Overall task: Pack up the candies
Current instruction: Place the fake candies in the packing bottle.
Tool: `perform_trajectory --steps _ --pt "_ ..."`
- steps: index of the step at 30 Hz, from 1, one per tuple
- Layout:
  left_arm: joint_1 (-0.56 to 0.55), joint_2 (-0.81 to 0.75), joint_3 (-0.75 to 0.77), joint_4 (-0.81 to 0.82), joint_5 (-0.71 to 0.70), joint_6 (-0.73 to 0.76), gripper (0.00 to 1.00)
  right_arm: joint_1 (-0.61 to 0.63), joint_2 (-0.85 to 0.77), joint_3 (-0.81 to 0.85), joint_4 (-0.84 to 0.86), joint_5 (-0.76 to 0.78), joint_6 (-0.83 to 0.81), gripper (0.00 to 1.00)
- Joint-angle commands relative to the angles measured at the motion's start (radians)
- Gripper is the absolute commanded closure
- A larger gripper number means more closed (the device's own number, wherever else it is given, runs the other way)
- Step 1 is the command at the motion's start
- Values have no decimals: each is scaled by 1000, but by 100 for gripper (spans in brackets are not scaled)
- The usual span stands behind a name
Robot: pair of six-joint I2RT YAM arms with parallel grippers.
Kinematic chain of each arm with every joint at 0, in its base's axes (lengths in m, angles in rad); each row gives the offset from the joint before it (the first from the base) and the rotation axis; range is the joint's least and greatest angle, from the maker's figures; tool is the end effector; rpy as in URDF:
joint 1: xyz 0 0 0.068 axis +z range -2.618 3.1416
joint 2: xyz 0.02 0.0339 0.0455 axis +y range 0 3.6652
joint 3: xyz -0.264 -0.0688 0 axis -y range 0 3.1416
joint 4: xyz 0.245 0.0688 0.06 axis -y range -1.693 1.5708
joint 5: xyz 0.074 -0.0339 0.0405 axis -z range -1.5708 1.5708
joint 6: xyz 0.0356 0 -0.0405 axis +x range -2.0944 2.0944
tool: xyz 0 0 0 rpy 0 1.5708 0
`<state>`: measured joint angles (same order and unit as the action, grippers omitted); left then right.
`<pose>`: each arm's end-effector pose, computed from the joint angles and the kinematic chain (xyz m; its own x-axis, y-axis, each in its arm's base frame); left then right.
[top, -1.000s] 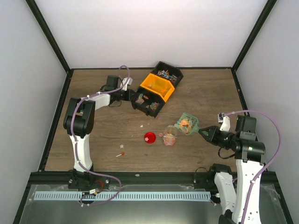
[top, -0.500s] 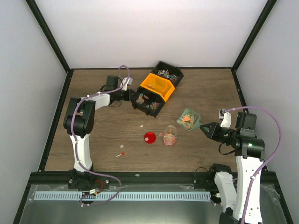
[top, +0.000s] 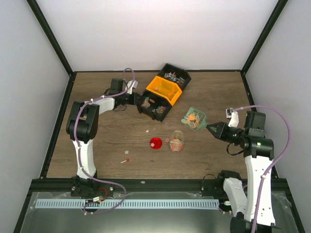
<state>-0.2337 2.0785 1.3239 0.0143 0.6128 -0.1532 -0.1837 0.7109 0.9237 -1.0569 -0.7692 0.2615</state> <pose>0.4273 -0.1228 0.1505 -0.7404 0.0479 -0.6704 0.4953 0.7131 -0.4961 0.1155 0.0037 0.3217 -0.7934 0.3363 -0.5074 -0.1222 0.7286 0.6739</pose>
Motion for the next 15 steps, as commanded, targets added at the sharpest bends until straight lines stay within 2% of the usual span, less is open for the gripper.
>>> perform_trajectory --steps 1,8,15 --pt "0 70 -40 -20 -28 47 96 43 20 -1 60 -48 -16 99" --pt "1 62 -45 -34 -47 54 96 171 49 5 86 7 10 99" --pt "0 58 -46 -42 -57 52 96 213 32 -3 101 31 36 99"
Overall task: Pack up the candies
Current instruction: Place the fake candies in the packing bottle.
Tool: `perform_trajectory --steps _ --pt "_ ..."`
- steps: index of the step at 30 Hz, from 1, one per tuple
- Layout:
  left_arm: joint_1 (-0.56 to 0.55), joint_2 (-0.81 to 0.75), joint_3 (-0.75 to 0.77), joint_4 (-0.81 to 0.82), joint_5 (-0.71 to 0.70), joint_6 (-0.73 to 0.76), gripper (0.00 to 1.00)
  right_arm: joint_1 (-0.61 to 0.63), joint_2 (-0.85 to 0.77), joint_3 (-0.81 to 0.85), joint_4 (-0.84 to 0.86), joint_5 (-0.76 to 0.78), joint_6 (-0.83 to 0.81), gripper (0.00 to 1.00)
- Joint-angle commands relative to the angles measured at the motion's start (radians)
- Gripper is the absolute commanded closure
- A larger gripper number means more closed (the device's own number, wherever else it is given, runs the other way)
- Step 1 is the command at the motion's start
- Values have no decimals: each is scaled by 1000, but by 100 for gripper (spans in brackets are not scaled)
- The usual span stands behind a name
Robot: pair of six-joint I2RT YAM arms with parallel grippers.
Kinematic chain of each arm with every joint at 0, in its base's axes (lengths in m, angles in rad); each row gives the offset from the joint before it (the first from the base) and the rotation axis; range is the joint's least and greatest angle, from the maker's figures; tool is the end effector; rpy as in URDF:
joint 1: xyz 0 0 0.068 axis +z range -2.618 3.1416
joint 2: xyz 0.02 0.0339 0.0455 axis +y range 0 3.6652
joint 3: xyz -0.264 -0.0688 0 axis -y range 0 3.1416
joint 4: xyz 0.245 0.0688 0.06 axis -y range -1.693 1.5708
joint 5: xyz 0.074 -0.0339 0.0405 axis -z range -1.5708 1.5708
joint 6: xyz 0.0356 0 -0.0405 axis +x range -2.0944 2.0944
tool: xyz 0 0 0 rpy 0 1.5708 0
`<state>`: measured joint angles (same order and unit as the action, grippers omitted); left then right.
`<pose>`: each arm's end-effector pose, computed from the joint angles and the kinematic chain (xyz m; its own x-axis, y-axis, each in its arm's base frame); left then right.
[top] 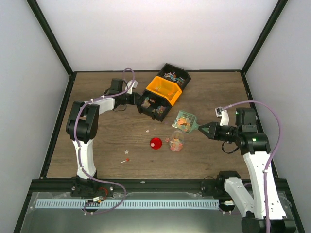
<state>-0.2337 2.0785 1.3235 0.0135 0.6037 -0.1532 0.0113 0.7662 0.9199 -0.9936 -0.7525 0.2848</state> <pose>0.4273 -0.1225 0.1502 -0.7406 0.0472 -0.6703 0.4906 0.7195 -0.4915 0.1292 0.0258 0.3189 -0.8450 0.1956 -0.4977 -0.2366 0.6979 0.6759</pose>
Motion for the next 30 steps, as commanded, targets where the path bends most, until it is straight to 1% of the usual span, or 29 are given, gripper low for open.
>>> perform_trajectory --steps 1,9,15,30 --pt "0 59 -45 -42 -49 52 96 18 -25 -2 36 12 13 99" --pt "0 57 -42 -50 -51 56 96 18 -41 5 20 21 4 99" --pt "0 56 -47 -50 -50 58 96 18 -81 -24 3 11 24 99" --pt "0 54 -44 -48 -34 57 96 18 -152 -41 -80 90 37 99"
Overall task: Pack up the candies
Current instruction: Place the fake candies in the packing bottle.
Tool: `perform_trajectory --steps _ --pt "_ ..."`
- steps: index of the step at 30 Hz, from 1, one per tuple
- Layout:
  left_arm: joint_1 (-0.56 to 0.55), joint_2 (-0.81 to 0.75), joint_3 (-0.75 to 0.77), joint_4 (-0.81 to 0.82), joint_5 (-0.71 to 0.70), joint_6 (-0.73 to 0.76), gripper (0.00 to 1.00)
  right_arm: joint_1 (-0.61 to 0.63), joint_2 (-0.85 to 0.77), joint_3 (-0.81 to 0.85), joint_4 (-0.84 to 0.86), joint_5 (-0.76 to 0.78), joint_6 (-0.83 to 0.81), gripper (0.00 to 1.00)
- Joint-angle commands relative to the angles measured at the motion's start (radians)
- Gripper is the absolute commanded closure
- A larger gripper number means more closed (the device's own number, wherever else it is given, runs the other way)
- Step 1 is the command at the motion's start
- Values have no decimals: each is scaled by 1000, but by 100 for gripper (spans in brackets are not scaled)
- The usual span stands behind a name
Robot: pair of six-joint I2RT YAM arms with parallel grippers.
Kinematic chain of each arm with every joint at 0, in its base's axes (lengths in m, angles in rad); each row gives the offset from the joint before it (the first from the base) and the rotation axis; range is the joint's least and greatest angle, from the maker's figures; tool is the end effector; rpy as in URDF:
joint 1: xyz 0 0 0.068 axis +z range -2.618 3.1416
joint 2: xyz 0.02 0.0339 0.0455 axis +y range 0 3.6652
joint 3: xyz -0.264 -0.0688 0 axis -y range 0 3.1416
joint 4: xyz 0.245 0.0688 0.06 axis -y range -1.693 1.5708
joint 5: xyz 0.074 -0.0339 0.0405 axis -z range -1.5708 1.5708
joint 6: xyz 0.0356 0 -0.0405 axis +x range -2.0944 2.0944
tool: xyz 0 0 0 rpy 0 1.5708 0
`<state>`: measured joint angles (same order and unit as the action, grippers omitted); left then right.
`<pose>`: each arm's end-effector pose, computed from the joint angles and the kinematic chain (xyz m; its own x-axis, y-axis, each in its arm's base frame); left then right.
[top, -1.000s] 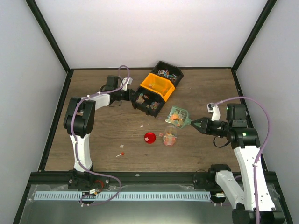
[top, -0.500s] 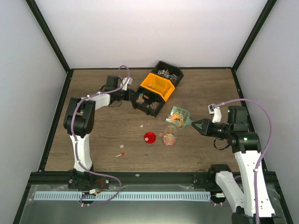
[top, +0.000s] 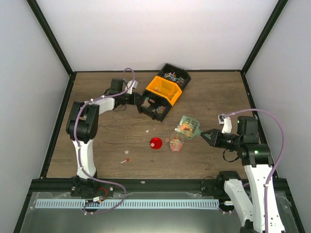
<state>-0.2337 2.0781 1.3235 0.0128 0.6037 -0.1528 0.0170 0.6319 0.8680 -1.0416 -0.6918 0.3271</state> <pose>0.4273 -0.1225 0.1503 -0.7406 0.0475 -0.6703 0.4908 0.7196 -0.4913 0.1010 0.0244 0.3119 -0.8290 0.2334 -0.5082 -0.1991 0.7260 0.6582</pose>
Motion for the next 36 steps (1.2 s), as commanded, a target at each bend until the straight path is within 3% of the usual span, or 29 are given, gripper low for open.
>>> perform_trajectory --steps 1,36 --pt "-1 54 -44 -47 -33 56 96 12 -21 12 -38 35 -7 99" --pt "0 78 -44 -37 -29 62 96 12 48 130 -141 101 -70 99"
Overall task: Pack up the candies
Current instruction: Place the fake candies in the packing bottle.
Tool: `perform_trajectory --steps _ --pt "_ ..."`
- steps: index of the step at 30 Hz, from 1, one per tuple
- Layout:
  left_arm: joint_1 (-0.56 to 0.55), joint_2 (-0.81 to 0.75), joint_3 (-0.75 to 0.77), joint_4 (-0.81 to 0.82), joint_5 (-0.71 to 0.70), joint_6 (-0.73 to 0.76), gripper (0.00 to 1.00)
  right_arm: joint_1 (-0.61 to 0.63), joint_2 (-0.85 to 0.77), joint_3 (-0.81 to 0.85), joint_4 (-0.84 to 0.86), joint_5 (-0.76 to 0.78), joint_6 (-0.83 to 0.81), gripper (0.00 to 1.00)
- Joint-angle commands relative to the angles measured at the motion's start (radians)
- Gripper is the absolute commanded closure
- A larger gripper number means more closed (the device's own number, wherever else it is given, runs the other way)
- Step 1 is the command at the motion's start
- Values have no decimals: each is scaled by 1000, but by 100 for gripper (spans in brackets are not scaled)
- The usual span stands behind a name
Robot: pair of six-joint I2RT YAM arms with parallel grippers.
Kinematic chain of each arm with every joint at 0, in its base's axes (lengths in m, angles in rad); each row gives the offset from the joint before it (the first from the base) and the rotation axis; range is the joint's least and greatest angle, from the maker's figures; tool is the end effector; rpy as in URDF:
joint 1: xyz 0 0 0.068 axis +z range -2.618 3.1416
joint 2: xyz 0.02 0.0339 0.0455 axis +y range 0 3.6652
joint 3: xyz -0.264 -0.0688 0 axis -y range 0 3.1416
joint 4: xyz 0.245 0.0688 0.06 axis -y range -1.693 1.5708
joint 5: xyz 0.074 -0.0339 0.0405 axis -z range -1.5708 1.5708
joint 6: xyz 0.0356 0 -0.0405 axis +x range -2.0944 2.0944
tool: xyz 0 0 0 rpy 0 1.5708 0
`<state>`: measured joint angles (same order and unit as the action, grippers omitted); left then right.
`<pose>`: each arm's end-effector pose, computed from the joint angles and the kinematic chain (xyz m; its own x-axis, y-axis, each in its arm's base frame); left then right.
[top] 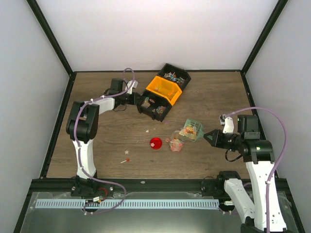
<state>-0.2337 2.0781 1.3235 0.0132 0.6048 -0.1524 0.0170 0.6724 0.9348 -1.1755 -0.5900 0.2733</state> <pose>0.4273 -0.1225 0.1504 -0.7402 0.0478 -0.6707 0.4918 0.7187 -0.4915 0.0975 0.0215 0.3175 -0.8575 0.2097 -0.4698 -0.1275 0.7980 0.5890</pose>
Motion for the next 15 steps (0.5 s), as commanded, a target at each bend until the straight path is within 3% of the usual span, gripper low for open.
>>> perform_trajectory --steps 1,15 --pt "0 79 -44 -38 -30 62 96 11 11 69 -8 -7 -16 99" --pt "0 84 -53 -29 -29 63 96 12 40 112 -56 -8 -43 99"
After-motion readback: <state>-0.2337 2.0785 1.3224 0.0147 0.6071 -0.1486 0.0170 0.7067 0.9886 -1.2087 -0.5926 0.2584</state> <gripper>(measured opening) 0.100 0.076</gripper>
